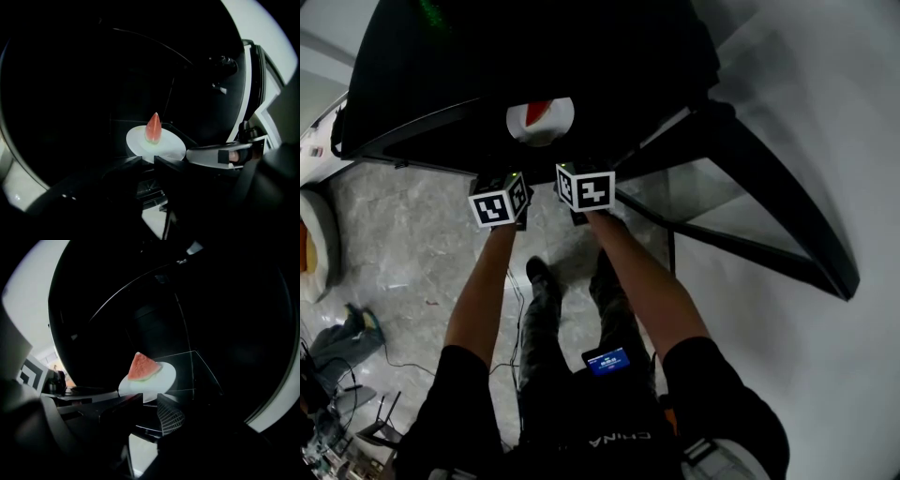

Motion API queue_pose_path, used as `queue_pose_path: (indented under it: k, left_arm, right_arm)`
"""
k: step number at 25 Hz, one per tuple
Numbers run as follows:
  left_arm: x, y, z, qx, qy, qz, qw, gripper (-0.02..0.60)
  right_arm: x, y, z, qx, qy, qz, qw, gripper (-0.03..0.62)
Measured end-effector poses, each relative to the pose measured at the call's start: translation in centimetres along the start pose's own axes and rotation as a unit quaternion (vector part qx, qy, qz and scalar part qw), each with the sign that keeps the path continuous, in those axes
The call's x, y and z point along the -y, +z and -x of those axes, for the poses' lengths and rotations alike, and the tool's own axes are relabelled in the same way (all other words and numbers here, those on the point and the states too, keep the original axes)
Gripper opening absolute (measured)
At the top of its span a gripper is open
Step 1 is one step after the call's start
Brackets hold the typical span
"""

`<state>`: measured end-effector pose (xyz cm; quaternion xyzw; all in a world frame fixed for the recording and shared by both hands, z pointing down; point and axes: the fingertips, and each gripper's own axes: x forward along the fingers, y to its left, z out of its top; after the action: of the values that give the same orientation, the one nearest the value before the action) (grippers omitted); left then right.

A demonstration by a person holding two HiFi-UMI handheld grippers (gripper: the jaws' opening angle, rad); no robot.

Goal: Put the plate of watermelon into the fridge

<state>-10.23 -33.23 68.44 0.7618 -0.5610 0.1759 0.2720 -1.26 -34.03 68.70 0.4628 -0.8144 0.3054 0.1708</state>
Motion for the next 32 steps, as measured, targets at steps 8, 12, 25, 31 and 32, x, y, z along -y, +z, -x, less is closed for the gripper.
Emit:
queue_pose_path:
  k: [8, 12, 25, 31, 32]
  left_arm:
    - [0.2, -0.4, -0.7, -0.019, 0.002, -0.053, 0.9984, 0.064]
    - [-0.2, 0.1, -1.4, -0.031, 0.008, -0.053, 0.9981, 0.064]
    - [-0.1, 2.0, -4.2, -0.046, -0.012, -0.086, 0.9951, 0.031]
    - [-0.2, 2.2, -4.3, -0.063, -0.023, -0.092, 0.9935, 0.031]
    - [-0.3, 2.1, -4.2, -0.067, -0.025, -0.092, 0.9932, 0.031]
  right_arm:
    - [0.1, -0.4, -0.9, -0.021, -0.021, 0.042, 0.999, 0.098]
    - [0.0, 0.1, -1.6, -0.027, -0.024, 0.042, 0.998, 0.098]
    - [1.6, 2.6, -3.9, -0.036, -0.037, 0.054, 0.997, 0.097]
    - [1.6, 2.9, -4.0, -0.046, -0.037, 0.054, 0.997, 0.097]
    - [1.6, 3.0, -3.9, -0.048, -0.036, 0.053, 0.997, 0.097]
